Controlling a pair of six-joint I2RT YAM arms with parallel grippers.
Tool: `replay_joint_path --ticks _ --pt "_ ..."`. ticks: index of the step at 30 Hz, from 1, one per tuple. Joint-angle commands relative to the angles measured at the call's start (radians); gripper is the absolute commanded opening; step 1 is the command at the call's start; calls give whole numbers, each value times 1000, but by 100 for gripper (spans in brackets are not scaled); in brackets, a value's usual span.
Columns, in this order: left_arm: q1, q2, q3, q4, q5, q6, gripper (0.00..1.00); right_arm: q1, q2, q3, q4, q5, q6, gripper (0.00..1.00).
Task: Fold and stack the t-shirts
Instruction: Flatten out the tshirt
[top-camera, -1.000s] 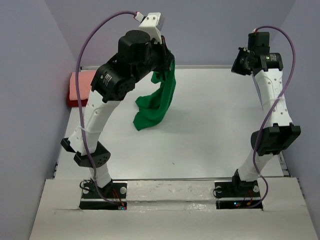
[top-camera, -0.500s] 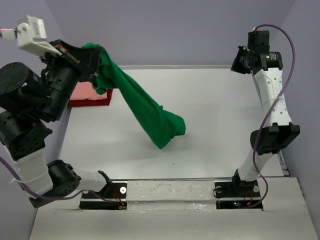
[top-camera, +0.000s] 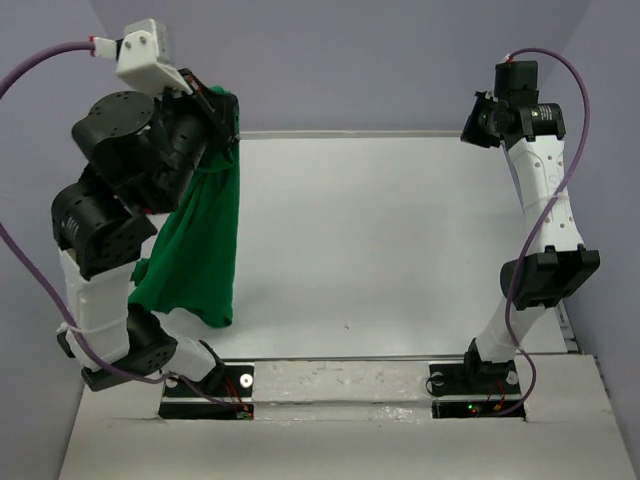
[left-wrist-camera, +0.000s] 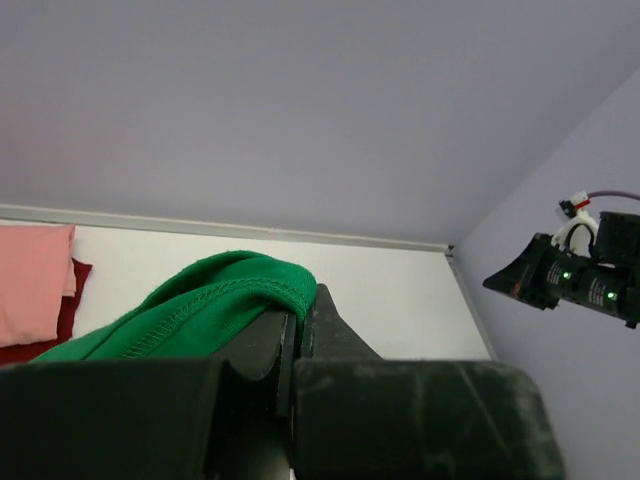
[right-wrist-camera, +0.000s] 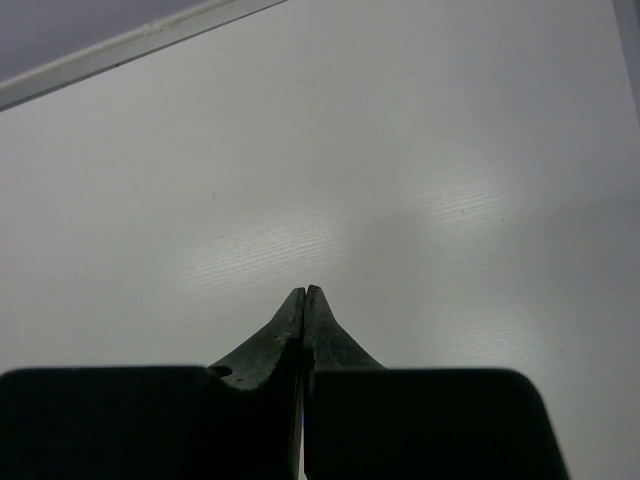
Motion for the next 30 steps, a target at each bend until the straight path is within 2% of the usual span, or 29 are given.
replay_joint_path --ticks 1,8,15,24,30 --pt "0 54 -9 71 43 29 0 5 -8 39 3 -1 -10 0" --pt "-4 186 43 116 223 6 0 5 -15 27 2 4 -12 0" --pt "-108 255 100 218 361 12 0 5 -26 -16 15 -4 -9 0" --pt "-233 219 83 231 329 17 0 15 -11 7 8 2 -6 0" --pt "-261 143 37 183 194 28 0 15 -12 11 6 5 -3 0"
